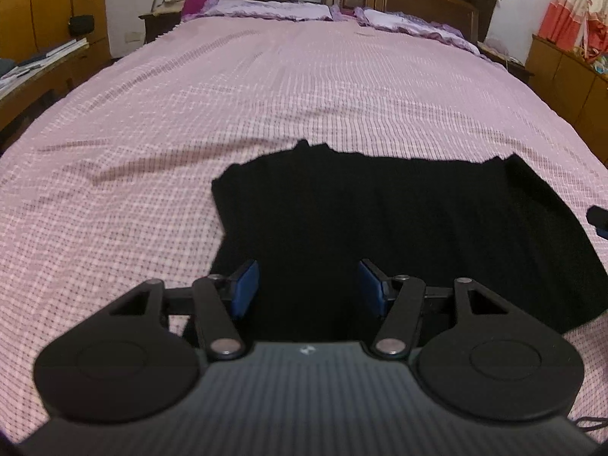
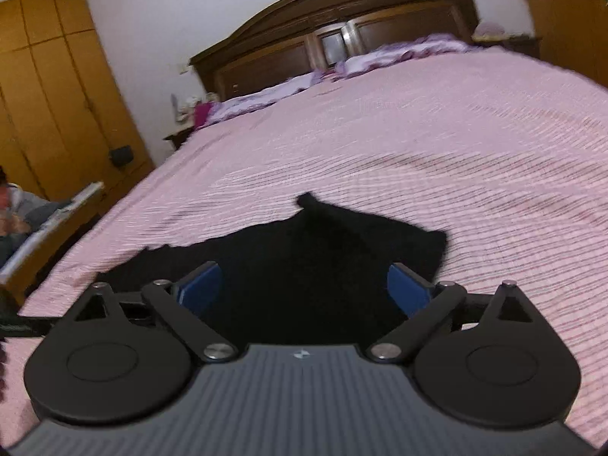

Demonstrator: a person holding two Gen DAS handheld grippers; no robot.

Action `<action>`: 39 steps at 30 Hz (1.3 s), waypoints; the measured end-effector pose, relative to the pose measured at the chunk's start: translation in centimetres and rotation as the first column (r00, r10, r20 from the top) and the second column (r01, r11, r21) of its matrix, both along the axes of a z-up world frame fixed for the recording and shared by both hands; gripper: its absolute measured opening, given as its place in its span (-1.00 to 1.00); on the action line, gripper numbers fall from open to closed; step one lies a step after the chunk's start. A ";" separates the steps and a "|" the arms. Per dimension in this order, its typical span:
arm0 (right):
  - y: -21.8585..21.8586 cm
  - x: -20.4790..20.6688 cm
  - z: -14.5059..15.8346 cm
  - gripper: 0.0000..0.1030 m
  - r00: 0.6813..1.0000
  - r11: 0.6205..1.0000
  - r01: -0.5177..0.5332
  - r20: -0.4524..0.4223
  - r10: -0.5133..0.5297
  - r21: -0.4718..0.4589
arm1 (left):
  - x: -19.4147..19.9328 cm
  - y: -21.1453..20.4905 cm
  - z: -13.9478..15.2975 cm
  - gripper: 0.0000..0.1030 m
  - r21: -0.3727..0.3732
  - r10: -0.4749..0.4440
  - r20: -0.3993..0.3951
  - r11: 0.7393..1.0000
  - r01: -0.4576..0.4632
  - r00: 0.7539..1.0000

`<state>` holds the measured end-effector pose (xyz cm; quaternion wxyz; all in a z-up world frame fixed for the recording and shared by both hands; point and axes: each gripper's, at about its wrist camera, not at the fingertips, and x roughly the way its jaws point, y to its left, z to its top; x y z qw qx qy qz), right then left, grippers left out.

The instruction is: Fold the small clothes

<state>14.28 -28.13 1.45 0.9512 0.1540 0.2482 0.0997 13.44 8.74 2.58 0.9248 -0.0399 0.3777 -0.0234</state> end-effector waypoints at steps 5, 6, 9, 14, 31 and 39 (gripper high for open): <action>0.9 2.8 -0.7 0.90 0.997 0.999 -0.051 -0.049 0.052 0.012 | 0.6 -0.1 -1.0 0.15 -0.019 0.022 -0.024 1.000 -0.023 0.999; 1.0 3.6 -0.9 0.90 0.997 0.999 -0.044 -0.063 0.045 0.018 | 0.7 -0.1 -1.1 0.15 -0.021 0.024 -0.025 0.999 -0.024 0.999; 0.6 5.9 -1.4 0.90 0.996 0.999 -0.005 -0.084 0.009 0.043 | 0.9 -0.4 -1.5 0.15 -0.014 0.023 -0.024 1.000 -0.024 0.999; -0.5 9.0 -2.4 0.90 0.982 0.990 0.143 -0.127 -0.139 0.019 | 1.2 -0.7 -1.8 0.15 0.008 0.029 -0.026 1.000 -0.029 0.999; -4.6 0.9 0.4 0.90 0.979 0.988 0.154 -0.134 -0.151 0.011 | -2.0 -2.2 -0.2 0.48 -0.019 0.009 -0.048 1.000 -0.010 0.999; -3.8 -3.9 -1.6 0.90 0.975 0.990 0.131 -0.187 -0.119 0.051 | -3.1 -2.8 -1.0 0.59 0.016 -0.006 -0.095 1.000 0.007 0.995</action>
